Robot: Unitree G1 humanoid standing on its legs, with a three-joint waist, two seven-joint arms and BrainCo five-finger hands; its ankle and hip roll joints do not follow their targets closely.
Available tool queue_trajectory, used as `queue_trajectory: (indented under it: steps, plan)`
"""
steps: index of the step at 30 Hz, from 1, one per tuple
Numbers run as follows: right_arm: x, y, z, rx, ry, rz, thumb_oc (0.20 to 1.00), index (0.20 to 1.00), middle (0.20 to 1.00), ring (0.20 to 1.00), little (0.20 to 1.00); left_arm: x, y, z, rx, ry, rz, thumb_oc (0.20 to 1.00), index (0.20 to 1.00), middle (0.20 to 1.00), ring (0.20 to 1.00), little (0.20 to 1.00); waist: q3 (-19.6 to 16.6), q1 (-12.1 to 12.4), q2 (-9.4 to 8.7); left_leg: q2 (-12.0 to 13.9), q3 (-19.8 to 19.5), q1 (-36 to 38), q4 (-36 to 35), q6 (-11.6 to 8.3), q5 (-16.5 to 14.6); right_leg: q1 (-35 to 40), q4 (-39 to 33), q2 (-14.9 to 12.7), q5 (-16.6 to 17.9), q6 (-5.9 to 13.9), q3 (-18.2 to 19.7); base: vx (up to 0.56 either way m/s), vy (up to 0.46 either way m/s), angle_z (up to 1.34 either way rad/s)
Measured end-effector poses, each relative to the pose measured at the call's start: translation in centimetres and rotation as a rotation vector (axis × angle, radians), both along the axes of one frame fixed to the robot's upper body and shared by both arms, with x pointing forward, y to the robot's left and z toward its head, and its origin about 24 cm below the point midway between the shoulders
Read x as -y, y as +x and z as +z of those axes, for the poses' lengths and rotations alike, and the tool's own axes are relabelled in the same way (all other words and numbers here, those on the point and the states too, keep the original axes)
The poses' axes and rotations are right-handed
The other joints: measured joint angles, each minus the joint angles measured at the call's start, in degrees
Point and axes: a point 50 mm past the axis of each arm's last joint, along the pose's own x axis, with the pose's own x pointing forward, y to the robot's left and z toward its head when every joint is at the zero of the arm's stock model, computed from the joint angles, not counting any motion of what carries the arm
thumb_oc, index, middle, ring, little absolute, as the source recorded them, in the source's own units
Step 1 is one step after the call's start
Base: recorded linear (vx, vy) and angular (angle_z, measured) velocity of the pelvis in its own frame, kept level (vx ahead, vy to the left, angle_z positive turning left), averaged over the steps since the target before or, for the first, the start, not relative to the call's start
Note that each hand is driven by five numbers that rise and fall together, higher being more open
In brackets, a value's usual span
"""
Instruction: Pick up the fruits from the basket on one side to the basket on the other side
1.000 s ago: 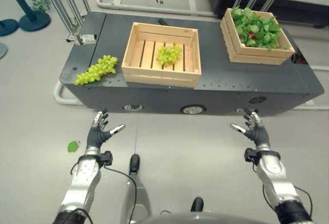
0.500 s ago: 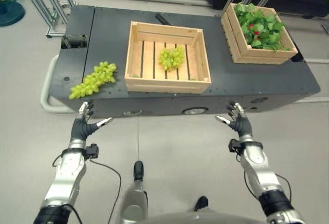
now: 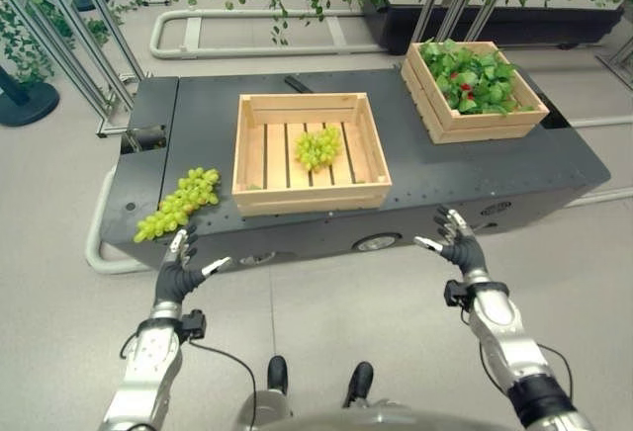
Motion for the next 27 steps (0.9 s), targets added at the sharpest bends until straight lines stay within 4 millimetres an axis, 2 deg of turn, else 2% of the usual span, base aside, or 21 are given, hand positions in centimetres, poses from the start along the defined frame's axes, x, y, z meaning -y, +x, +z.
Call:
queue_trajectory:
  steps: [4, 9, 17, 22, 27]
  plan:
    - [0.5, -0.1, 0.1, 0.004, 0.000, -0.026, 1.000, 1.000, 1.000, 1.000, 1.000, 0.4, 0.6, 0.3, 0.016, -0.004, -0.017, 1.000, 1.000, 1.000, 1.000, 1.000, -0.33, -0.34, 0.19, -0.05, -2.32, -0.83, 0.07, -0.06, 0.00, 0.51, 0.00, 0.07, -0.95, -0.77, -1.63, 0.09, -0.105, 0.32]
    - [0.9, -0.1, 0.2, 0.010, 0.001, -0.046, 1.000, 1.000, 1.000, 1.000, 1.000, 0.8, 1.2, 0.6, 0.032, -0.006, -0.043, 1.000, 1.000, 1.000, 1.000, 1.000, -0.65, -0.31, 0.47, -0.85, -4.72, -1.67, 0.00, 0.06, 0.15, 1.07, 0.01, -0.76, -1.74, -0.17, -2.11, 0.07, -0.060, 0.32]
    - [0.9, -0.1, 0.1, 0.008, 0.003, -0.046, 1.000, 1.000, 1.000, 1.000, 1.000, 1.0, 1.5, 0.9, 0.041, -0.006, -0.057, 1.000, 1.000, 1.000, 1.000, 1.000, -1.05, -0.36, 0.73, -1.84, -5.05, -0.45, -0.52, 0.10, 0.14, 2.71, 0.00, -1.83, -2.46, 0.83, -2.37, 0.06, -0.023, 0.09]
    - [1.2, -1.0, -0.6, -0.024, 0.002, -0.059, 1.000, 1.000, 1.000, 1.000, 1.000, 1.0, 1.4, 0.8, 0.035, -0.008, -0.064, 1.000, 1.000, 1.000, 1.000, 1.000, -1.69, -0.38, 0.85, -1.96, -4.65, 0.15, -1.24, 0.44, 0.37, 2.88, -0.01, -1.92, -2.46, 0.97, -2.29, 0.01, -0.004, 0.01]
    - [1.2, -1.1, -0.7, -0.026, 0.003, -0.058, 1.000, 1.000, 1.000, 1.000, 1.000, 1.5, 1.4, 0.6, 0.027, -0.013, -0.089, 1.000, 1.000, 1.000, 1.000, 1.000, -1.81, -0.43, 1.02, -2.04, -4.53, 0.31, -1.46, 0.58, 0.46, 2.85, -0.01, -1.97, -2.51, 1.05, -2.22, 0.02, 0.001, -0.01]
